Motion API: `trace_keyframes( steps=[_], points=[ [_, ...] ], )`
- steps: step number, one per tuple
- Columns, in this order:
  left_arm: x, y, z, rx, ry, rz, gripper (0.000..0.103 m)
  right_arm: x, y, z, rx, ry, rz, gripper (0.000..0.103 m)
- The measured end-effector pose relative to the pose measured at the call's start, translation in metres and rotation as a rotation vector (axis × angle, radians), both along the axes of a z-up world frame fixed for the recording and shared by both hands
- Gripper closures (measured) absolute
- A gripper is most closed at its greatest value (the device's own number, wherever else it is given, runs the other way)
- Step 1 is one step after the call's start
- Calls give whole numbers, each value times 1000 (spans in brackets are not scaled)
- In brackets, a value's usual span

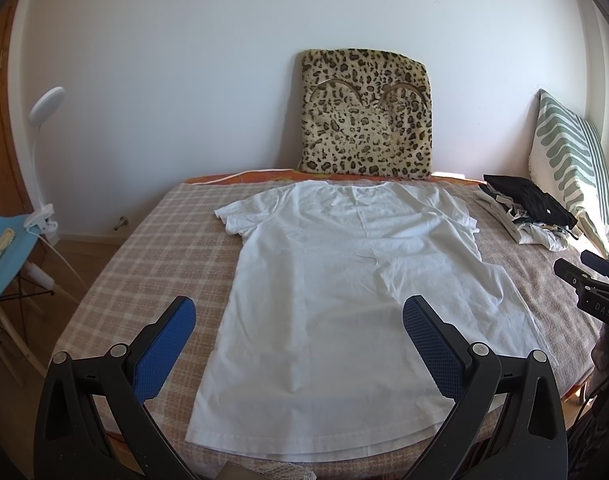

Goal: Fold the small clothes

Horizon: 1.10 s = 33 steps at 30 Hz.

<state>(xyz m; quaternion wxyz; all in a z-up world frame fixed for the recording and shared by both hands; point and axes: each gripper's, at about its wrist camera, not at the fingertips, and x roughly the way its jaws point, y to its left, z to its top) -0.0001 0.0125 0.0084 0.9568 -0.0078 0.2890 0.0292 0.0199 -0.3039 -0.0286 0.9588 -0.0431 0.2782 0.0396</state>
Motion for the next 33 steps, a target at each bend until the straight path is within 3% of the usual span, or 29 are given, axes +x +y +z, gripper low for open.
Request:
trace_keyframes(
  steps=[25, 33],
  points=[
    [-3, 27, -9, -14, 31, 56, 0, 5, 13, 4, 9, -27, 11, 16],
    [0, 60, -22, -111, 79, 35, 0, 15, 24, 15, 66, -15, 61, 16]
  ],
)
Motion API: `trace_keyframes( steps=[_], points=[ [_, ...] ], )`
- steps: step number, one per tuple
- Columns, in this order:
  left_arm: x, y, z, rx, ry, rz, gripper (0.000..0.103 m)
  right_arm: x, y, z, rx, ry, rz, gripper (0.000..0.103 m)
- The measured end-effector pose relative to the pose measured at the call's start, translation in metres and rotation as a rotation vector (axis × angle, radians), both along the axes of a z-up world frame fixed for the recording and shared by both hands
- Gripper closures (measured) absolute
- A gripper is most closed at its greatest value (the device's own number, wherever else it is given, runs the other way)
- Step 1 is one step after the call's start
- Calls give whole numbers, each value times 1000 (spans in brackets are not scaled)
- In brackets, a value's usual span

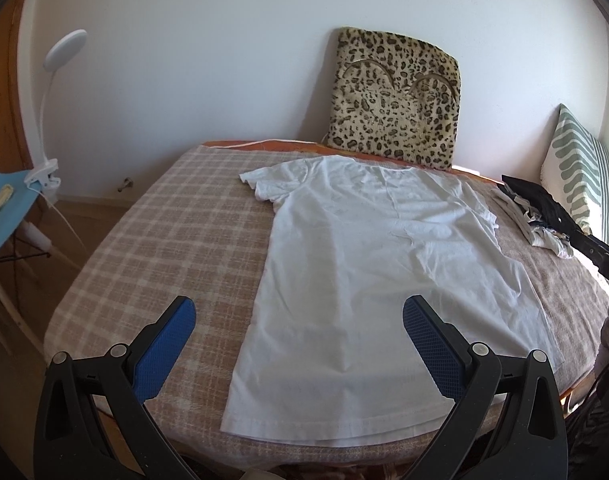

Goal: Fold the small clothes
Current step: 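Move the left tool to the shirt's side hem and close on it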

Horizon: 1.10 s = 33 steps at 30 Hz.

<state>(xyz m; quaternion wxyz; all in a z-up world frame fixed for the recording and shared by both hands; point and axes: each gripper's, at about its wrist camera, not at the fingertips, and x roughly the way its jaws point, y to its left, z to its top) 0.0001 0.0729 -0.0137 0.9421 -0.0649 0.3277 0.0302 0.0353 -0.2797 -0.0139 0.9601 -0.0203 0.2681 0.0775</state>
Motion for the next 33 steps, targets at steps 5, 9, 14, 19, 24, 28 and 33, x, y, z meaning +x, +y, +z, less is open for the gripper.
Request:
trace_keyframes(
  steps=[5, 9, 14, 19, 24, 28, 33],
  points=[
    [3, 29, -17, -69, 99, 1, 5, 8, 17, 8, 18, 25, 61, 16],
    [0, 52, -35, -139, 186, 11, 19, 24, 32, 10, 47, 70, 117, 16],
    [-6, 61, -54, -153, 250, -2, 28, 53, 62, 19, 65, 127, 209, 16],
    [-3, 61, -70, -185, 304, -34, 46, 79, 109, 32, 41, 165, 337, 16],
    [0, 66, -78, -201, 317, -9, 49, 112, 161, 41, 29, 190, 436, 16],
    [1, 67, -78, -194, 305, -7, 55, 148, 205, 39, 46, 246, 487, 16],
    [2, 66, -87, -212, 326, -27, 59, 195, 258, 21, 44, 327, 500, 17]
  ],
)
